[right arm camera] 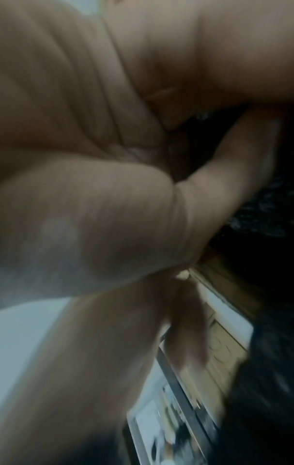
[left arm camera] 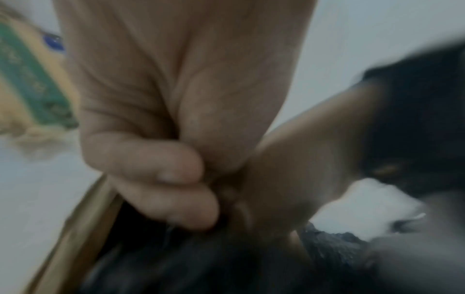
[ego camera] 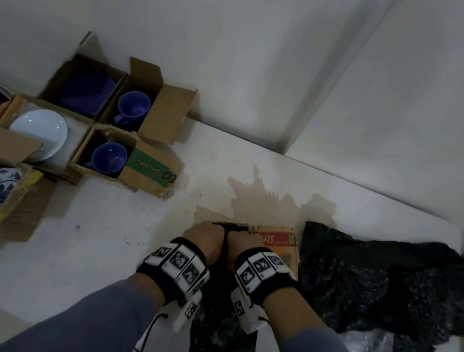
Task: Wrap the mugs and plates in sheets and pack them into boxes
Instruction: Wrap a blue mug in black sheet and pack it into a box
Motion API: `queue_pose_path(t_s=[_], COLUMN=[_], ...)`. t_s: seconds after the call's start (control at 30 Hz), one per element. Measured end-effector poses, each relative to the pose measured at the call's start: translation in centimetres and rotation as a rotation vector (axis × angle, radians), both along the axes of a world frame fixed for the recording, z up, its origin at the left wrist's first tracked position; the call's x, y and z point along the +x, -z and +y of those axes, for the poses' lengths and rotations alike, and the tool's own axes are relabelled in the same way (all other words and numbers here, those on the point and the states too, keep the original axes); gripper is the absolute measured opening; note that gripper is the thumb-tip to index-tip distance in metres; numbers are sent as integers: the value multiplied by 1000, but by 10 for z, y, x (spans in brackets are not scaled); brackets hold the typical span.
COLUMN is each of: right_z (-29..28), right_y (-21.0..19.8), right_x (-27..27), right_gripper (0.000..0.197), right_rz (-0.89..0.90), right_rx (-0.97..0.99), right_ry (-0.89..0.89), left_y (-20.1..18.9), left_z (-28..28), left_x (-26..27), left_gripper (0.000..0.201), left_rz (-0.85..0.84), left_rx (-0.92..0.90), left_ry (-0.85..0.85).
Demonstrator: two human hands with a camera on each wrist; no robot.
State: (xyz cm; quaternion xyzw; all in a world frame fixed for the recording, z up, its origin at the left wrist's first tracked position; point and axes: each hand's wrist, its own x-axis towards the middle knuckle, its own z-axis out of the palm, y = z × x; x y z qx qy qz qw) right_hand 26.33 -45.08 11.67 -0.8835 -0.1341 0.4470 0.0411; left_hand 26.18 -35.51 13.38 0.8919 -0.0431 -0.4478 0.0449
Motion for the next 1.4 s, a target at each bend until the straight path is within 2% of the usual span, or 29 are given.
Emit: queue_pose_path(t_s=[0.07, 0.17, 0.23, 0.33, 0.43, 0.5, 0.57, 0.77, 1.0, 1.07, 1.17, 1.27, 1.4], right_z=[1, 1, -2, -6, -3, 0, -1, -8, 3, 4, 2, 0, 0], right_y=[7, 4, -1, -3, 3, 9, 13, 2, 14, 19, 19, 17, 6], right_x=[2, 6, 7, 6, 6, 3, 2, 2, 8, 6, 3, 0, -2], right_gripper=[31, 35, 33, 27, 29, 32, 34, 28, 34, 33, 33, 32, 29], right_rz=[36, 122, 95, 11, -5, 7, 4, -6, 125, 124, 130, 103, 76], right_rx=[22, -5, -3, 10, -18, -14, -6, 0, -55, -41, -21, 32, 44], right_ry=[14, 14, 27, 2, -29, -26, -28, 14, 132, 157, 162, 172, 145], left_y=[2, 3, 5, 5, -5, -14, -14, 12, 18, 18, 18, 19, 23], left_z=[-1, -6, -6, -6, -4, -4, -7, -6, 1, 1, -2, -4, -1], left_x=[-4, -4, -2, -4, -11, -15, -19, -8, -8, -10, -8, -5, -6], left_gripper=[33, 37, 40, 36, 31, 27, 26, 31, 36, 35, 36, 36, 35], left_rz=[-34, 73, 100, 9, -91, -221, -266, 17, 49, 30, 110, 77, 96], left_rx=[-9, 11, -23, -38, -13, 12, 21, 2, -64, -105, -70, -67, -69], left_ry=[-5, 58, 49, 56, 11, -1, 2, -61, -193, -222, -227, -256, -217])
